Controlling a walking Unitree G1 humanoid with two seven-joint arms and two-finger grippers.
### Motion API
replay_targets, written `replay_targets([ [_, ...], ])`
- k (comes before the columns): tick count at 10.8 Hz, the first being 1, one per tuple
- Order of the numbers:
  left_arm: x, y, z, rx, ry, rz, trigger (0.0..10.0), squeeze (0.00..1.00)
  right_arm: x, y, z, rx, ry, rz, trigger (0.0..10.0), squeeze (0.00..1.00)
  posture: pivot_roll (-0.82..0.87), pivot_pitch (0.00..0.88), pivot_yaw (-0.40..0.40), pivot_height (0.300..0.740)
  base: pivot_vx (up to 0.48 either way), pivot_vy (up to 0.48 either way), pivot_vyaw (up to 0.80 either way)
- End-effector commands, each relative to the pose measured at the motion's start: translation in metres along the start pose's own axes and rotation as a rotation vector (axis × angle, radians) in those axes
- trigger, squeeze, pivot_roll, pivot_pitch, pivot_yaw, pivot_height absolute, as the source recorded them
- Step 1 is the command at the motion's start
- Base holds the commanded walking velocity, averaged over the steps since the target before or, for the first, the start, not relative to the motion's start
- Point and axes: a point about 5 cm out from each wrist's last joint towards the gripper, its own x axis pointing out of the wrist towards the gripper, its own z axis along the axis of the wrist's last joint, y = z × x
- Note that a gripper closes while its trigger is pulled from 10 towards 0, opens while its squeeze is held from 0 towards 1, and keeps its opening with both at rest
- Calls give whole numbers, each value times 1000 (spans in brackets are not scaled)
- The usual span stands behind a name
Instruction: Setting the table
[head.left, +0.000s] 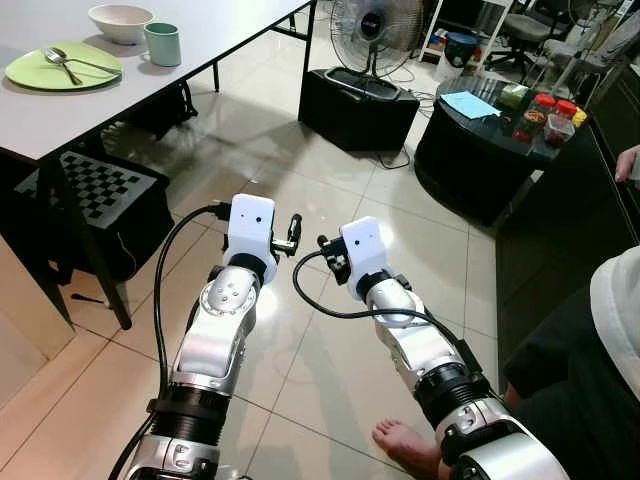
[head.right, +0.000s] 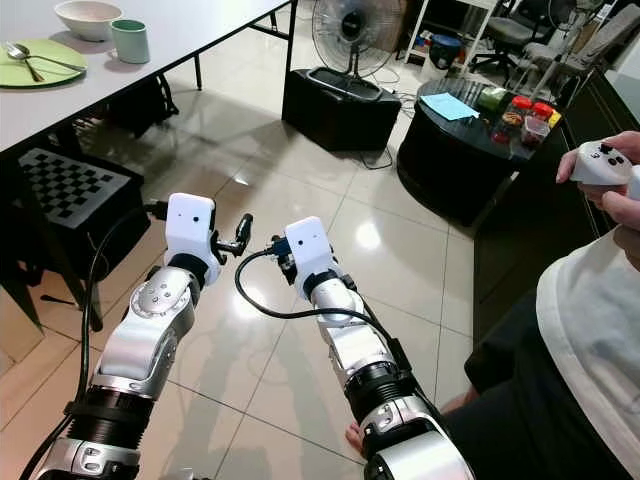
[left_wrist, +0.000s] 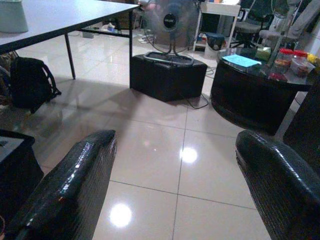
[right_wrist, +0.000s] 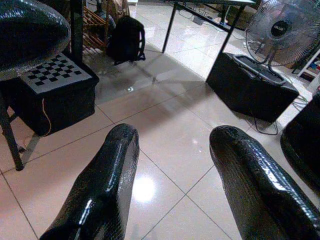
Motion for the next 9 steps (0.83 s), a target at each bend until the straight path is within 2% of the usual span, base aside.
replay_targets([
  [1,1,-6,6,8,-29,-23,10000,0,0,-8,1,3,-7,-21,10000,0,222,0,-137,740,0,0,0],
  [9,0,-6,8,31,-49,-17,10000,0,1,-9,2,8,-3,-32,10000,0,218,0,-132,740,0,0,0],
])
